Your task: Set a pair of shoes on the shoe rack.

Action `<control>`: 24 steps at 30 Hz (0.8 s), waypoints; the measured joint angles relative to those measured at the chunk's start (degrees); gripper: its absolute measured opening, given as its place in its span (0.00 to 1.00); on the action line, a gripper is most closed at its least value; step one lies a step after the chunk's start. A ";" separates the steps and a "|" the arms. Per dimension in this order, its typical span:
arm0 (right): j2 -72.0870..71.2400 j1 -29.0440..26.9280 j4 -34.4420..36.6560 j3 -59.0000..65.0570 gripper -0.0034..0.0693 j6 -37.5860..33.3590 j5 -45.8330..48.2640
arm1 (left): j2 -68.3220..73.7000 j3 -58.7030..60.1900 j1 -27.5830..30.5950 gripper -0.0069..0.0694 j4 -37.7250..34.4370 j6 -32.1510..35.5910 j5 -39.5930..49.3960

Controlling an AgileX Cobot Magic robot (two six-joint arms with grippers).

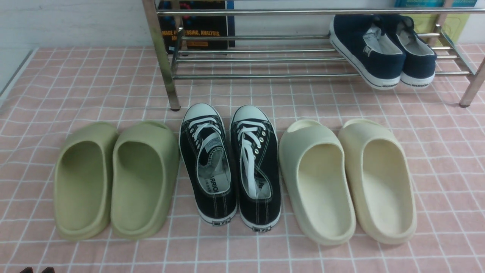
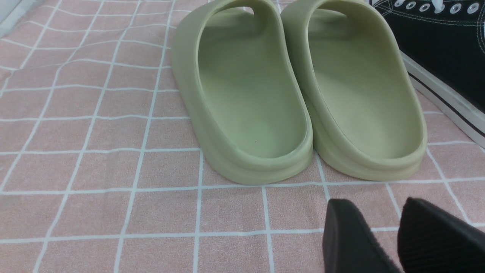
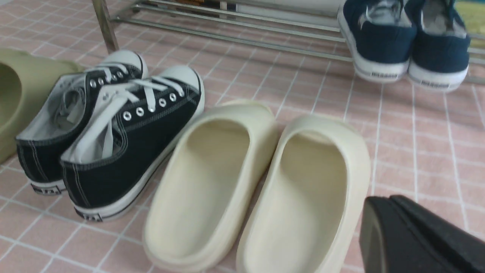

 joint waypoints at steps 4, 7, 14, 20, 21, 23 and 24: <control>-0.34 0.00 2.05 8.01 0.05 -0.01 -2.84 | 0.00 0.00 0.00 0.40 0.00 0.00 0.00; -0.47 0.00 4.15 13.39 0.05 0.01 -3.29 | 0.00 0.00 0.00 0.40 0.00 0.00 0.00; -0.54 0.00 5.35 19.12 0.06 0.17 -2.09 | 0.00 0.00 0.00 0.40 0.00 0.00 0.00; -4.38 0.00 5.92 19.12 0.06 0.30 -1.23 | 0.00 0.00 0.00 0.40 0.00 0.00 0.00; -5.40 0.00 5.92 19.12 0.06 0.36 -0.71 | 0.00 0.00 0.00 0.40 0.00 0.00 0.00; -8.19 0.00 5.92 19.12 0.06 0.36 0.17 | 0.00 0.00 0.00 0.40 0.00 0.00 0.00; -12.43 0.00 5.92 19.12 0.07 0.40 1.60 | 0.00 0.00 0.00 0.40 0.00 0.00 0.00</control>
